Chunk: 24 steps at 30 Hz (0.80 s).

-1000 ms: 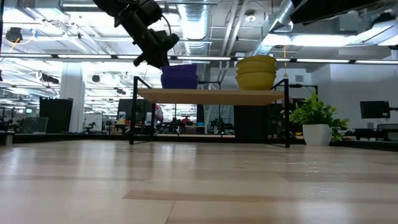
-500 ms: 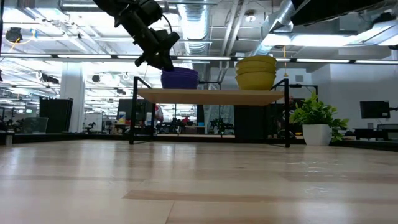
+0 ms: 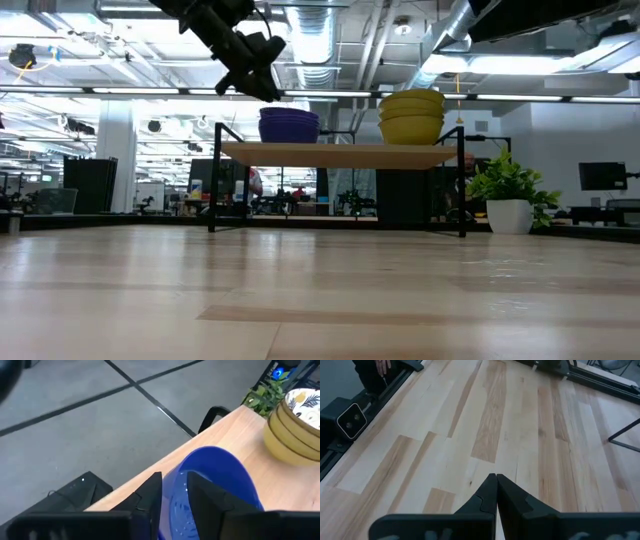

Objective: Pick & Place Mini bowls
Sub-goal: Stack the blue bowl on the blue bowl on the shelf

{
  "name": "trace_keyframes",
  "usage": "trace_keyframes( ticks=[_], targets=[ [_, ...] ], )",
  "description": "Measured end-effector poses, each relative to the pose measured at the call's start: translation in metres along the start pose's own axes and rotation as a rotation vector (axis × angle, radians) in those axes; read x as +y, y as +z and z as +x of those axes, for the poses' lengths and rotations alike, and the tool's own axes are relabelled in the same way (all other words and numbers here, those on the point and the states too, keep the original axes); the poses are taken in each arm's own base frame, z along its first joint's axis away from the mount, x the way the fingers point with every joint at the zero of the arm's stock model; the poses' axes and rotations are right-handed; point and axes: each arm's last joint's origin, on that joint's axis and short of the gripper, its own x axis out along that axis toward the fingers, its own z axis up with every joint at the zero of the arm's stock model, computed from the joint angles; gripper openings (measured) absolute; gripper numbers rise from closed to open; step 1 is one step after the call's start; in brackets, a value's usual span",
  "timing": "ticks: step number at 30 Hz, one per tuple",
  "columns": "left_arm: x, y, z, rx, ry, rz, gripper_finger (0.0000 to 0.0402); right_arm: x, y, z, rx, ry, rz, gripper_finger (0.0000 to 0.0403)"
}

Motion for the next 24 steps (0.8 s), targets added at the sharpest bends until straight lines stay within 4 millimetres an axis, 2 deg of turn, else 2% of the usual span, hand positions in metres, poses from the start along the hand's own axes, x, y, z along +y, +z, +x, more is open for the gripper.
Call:
trace_keyframes(
  ticks=[15, 24],
  targets=[
    [-0.001, -0.008, 0.015, 0.060, 0.005, 0.040, 0.0064, 0.000, 0.000, 0.000, 0.001, 0.000, 0.008, 0.0001],
    [-0.001, -0.010, 0.015, 0.079, 0.008, 0.037, 0.0009, 0.000, 0.000, 0.000, 0.001, 0.000, 0.008, 0.0001]
  ],
)
